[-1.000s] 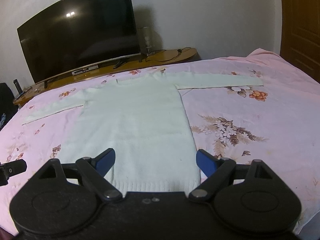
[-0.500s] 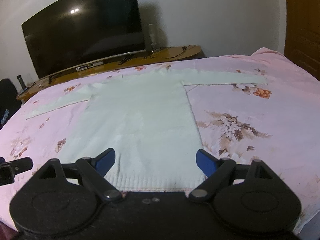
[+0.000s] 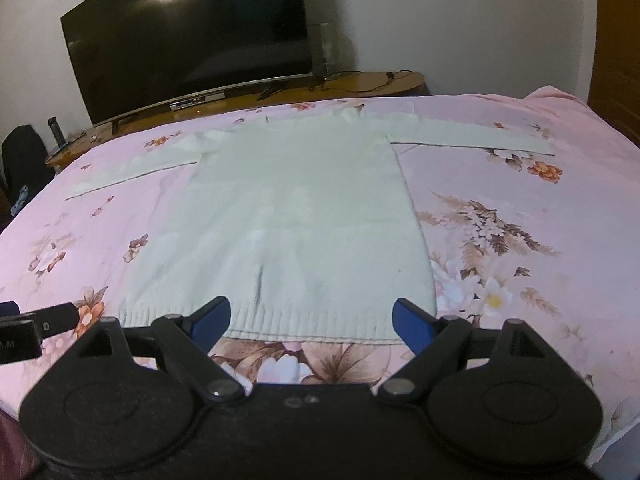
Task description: Fold small clothes
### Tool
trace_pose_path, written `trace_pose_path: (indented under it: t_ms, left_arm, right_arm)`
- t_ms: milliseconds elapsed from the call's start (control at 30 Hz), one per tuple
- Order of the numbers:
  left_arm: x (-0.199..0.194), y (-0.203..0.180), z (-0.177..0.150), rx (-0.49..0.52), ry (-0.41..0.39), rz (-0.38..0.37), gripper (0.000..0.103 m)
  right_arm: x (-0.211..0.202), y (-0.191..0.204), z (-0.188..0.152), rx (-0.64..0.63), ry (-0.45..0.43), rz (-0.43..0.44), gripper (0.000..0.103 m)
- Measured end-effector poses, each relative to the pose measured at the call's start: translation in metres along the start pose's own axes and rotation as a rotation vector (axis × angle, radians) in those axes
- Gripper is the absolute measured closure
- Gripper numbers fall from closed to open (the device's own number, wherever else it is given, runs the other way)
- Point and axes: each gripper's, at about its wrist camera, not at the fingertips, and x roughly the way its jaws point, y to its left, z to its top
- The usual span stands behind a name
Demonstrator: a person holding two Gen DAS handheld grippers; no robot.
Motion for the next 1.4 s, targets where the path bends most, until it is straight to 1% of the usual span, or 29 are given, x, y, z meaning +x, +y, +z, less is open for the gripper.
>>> trace_pose_path:
  t_ms: [300,467,1033,1400]
  left_arm:
    - [-0.003,-0.005,0.001,-0.003,-0.019,-0.008,0.0]
    - [-0.003,-0.011,0.003,0.001,-0.025,-0.017,0.0]
    - [-0.005,-0.025,0.009,0.034,-0.041,-0.03,0.0]
    - [-0.006,-0.025,0.008,0.028,-0.05,-0.014,0.0]
  right_arm:
    - [-0.004,-0.002,0.008,-0.003,-0.05,-0.01,0.015]
    - [-0.003,-0.005,0.009,0.002,-0.04,-0.01,0.015]
    - [-0.01,-0.014,0.01,0.007,-0.071,-0.05,0.015]
    - [-0.011,-0.014,0.01,-0.003,-0.076,-0.067,0.015]
